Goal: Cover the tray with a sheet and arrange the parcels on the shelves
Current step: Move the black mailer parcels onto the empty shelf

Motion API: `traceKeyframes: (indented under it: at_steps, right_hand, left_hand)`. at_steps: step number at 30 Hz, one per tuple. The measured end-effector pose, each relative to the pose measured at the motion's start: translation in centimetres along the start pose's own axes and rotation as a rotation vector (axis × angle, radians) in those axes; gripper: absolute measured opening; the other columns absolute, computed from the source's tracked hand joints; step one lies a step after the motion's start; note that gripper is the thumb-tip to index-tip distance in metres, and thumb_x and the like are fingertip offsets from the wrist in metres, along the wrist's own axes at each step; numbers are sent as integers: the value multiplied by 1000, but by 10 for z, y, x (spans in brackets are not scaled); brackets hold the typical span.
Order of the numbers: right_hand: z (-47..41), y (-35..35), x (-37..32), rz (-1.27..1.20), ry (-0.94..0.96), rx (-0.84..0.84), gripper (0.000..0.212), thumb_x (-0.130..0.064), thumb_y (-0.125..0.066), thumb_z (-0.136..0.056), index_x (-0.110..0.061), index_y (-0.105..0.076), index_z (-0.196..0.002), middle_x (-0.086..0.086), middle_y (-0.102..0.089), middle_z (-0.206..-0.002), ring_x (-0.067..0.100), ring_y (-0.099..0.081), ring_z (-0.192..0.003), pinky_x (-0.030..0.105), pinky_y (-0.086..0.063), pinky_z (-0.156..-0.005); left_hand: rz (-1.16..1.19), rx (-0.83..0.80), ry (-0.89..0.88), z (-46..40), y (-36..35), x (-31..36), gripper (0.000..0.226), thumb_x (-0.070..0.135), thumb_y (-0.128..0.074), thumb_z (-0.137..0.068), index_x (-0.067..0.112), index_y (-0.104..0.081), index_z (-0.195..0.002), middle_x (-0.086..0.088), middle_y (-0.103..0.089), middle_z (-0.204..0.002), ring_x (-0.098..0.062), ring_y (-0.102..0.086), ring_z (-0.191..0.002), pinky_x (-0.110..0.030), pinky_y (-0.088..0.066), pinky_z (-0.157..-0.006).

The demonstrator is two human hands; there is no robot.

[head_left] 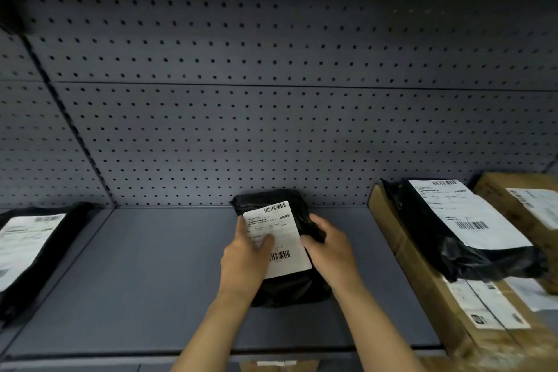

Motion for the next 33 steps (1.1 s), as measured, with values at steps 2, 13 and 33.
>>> traceKeyframes:
  at_steps: [2, 13, 33]
  right_hand:
    - [0, -2, 4, -28, -27, 11, 54, -23, -63, -86, -28, -58, -140, -13, -66, -129, 4, -63, -110, 23, -53, -91]
    - [2, 0, -35, -155, 9, 17, 44, -13, -66, -89, -25, -67, -132, -7, -66, -132, 11, -59, -124, 36, -45, -110]
    - [48, -199, -133, -190, 115, -155, 47, -14, -65, -90, -26, -63, -136, -9, -64, -134, 9, -58, -123, 25, -44, -102]
  left_hand:
    - [36, 6, 26, 0, 1, -1, 39, 32, -61, -93, 32, -51, -132, 10, -67, -102, -15, -64, -89, -28, -50, -78]
    - [247, 79, 32, -6, 42, 17, 34, 17, -58, -94, 36, -63, -121, 20, -69, -94, -12, -66, -97, -26, -45, -81]
    - [197, 165, 34, -29, 251, -69, 43, 13, -61, -87, 35, -61, -124, 14, -76, -103, -10, -72, -91, -30, -57, -85]
Point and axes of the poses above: each hand's wrist, its own z-axis away from the middle knuckle, its own y-axis out of the back of the hand, x = y × z, the point moved 8 cm from there along -z, towards the middle knuckle
